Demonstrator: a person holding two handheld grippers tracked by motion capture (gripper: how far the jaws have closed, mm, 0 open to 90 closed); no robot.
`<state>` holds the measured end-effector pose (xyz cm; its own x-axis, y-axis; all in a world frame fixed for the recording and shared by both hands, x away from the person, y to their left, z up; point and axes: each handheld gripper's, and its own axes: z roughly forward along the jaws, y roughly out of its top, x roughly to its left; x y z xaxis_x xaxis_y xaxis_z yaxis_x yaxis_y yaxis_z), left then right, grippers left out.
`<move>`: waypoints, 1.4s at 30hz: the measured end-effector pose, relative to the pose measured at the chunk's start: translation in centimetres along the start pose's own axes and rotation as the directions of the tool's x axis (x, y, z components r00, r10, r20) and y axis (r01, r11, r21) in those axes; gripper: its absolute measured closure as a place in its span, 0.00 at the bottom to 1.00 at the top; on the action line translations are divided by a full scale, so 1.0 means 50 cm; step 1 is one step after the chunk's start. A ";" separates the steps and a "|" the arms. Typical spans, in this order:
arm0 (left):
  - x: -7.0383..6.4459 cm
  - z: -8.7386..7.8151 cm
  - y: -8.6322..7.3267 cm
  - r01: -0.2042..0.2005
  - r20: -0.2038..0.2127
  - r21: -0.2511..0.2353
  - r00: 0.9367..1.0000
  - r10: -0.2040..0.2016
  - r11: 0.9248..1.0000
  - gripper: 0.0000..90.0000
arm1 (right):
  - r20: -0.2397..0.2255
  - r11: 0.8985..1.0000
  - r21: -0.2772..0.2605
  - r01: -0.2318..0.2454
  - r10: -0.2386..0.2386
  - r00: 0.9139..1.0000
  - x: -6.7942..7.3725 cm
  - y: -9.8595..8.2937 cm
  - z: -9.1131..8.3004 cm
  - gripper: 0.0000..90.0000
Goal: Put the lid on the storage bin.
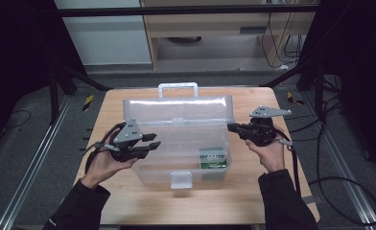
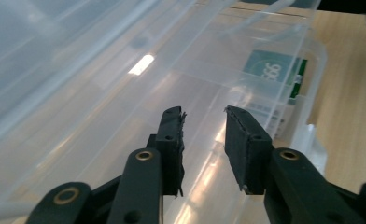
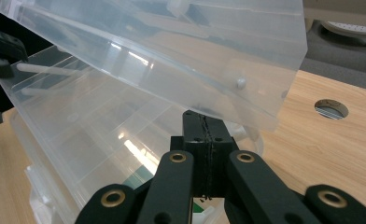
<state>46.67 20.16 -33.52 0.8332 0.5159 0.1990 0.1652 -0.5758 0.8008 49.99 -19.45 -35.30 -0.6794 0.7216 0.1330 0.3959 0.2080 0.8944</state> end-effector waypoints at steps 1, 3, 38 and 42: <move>0.002 -0.004 -0.002 0.000 -0.013 0.001 1.000 0.000 1.000 0.79 | 0.000 1.000 0.005 0.001 -0.001 1.000 0.001 0.000 0.000 1.00; 0.004 -0.010 -0.008 0.011 -0.032 0.011 0.999 -0.010 1.000 0.84 | 0.000 1.000 0.012 0.001 -0.001 1.000 0.002 -0.001 0.000 1.00; 0.029 -0.054 -0.120 0.200 -0.181 0.088 0.967 -0.182 0.976 0.99 | 0.036 0.992 0.124 0.039 -0.044 0.998 0.027 -0.060 -0.016 1.00; 0.027 -0.048 -0.132 0.206 -0.178 0.113 0.967 -0.184 0.972 0.99 | 0.039 0.990 0.136 0.049 -0.054 0.998 0.034 -0.075 -0.021 1.00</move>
<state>45.45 26.18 -37.16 0.6813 0.7174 0.1458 0.3913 -0.5252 0.7557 46.69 -19.70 -37.99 -0.6754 0.7344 0.0673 0.4424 0.3305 0.8337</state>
